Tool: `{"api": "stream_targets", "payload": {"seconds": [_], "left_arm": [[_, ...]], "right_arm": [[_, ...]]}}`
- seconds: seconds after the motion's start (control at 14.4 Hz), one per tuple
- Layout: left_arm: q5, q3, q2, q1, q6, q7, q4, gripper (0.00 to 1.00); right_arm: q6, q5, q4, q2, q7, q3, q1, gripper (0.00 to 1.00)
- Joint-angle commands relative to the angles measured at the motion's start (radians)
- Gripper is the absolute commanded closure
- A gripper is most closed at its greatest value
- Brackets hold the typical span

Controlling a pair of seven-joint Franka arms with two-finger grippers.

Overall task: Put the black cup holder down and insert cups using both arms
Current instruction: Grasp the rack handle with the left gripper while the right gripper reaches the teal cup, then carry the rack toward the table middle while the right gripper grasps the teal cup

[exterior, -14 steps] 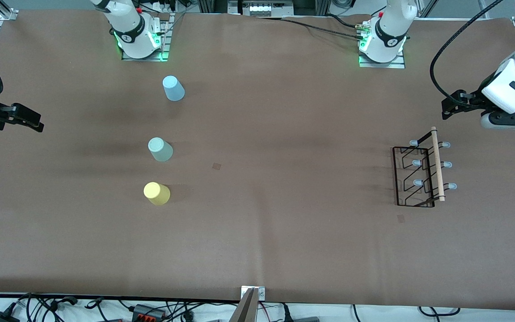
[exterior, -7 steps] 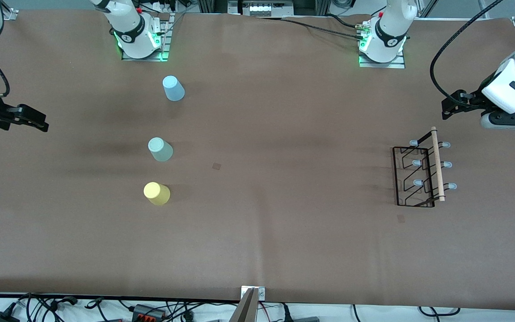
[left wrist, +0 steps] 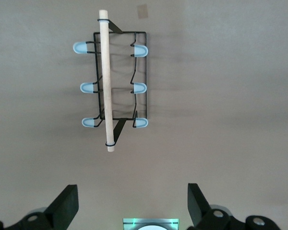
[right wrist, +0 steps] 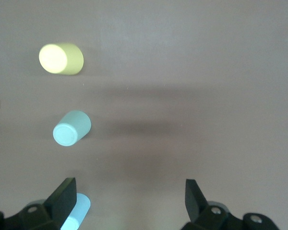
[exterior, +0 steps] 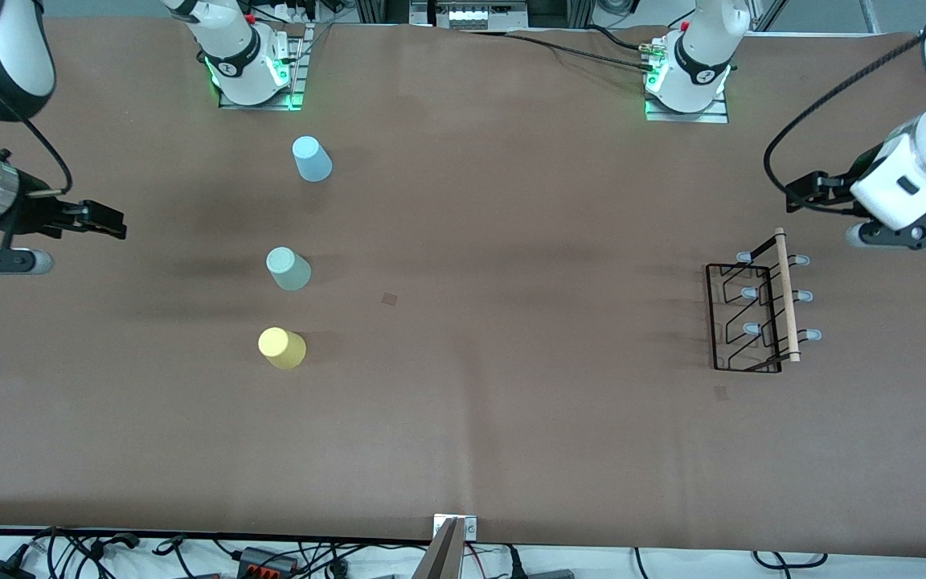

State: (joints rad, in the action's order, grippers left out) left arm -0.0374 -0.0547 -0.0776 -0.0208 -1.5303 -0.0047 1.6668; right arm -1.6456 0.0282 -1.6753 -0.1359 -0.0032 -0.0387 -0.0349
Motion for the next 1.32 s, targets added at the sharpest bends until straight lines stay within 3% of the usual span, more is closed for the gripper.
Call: {"api": "stream_targets", "payload": {"seconds": [0.0, 0.14, 0.42, 0.56, 0.77, 0.91, 1.04, 1.25], "left_arm": [[-0.009, 0.007, -0.126, -0.023, 0.041, 0.069, -0.116, 0.00], [-0.012, 0.007, -0.178, -0.051, -0.026, 0.135, -0.107, 0.00], [-0.024, 0.009, -0.159, -0.067, -0.330, 0.140, 0.091, 0.00], [-0.024, 0.007, -0.149, -0.077, -0.489, 0.140, 0.193, 0.00], [-0.026, 0.009, -0.133, -0.097, -0.664, 0.152, 0.315, 0.03], [-0.026, 0.007, -0.137, -0.122, -0.723, 0.190, 0.356, 0.19], [-0.026, 0.007, -0.134, -0.122, -0.737, 0.189, 0.372, 0.63], [-0.026, 0.006, -0.134, -0.122, -0.723, 0.187, 0.370, 0.75]], "right_arm": [[-0.095, -0.027, -0.102, 0.010, 0.014, 0.000, 0.048, 0.00], [-0.228, -0.030, -0.214, 0.022, 0.034, -0.001, 0.059, 0.00], [-0.515, -0.031, -0.433, 0.062, 0.080, -0.003, 0.102, 0.00], [-0.623, -0.031, -0.506, 0.062, 0.153, -0.048, 0.106, 0.00], [-0.798, -0.030, -0.587, 0.026, 0.253, -0.064, 0.147, 0.00], [-0.830, -0.030, -0.593, -0.004, 0.256, -0.064, 0.156, 0.00], [-0.865, -0.030, -0.593, -0.034, 0.304, -0.064, 0.187, 0.00], [-0.913, -0.028, -0.593, -0.070, 0.335, -0.064, 0.210, 0.00]]}}
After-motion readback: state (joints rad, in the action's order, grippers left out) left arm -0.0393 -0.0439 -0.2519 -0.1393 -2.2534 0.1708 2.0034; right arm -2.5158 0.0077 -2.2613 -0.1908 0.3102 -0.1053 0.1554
